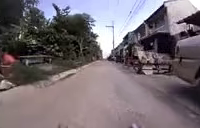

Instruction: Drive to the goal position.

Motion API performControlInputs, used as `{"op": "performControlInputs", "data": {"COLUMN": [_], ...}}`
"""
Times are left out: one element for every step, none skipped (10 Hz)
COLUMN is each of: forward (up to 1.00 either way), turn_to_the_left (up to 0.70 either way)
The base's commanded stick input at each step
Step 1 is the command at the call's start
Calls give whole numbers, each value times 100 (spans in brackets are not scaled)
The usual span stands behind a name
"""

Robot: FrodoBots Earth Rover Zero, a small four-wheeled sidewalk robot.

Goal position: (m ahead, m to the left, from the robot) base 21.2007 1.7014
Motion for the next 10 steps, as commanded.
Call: {"op": "performControlInputs", "data": {"forward": [100,100,100,100,100,100,100,100,100,100], "turn_to_the_left": [-18,-37,-36,4,4,4,4,4,4,4]}}
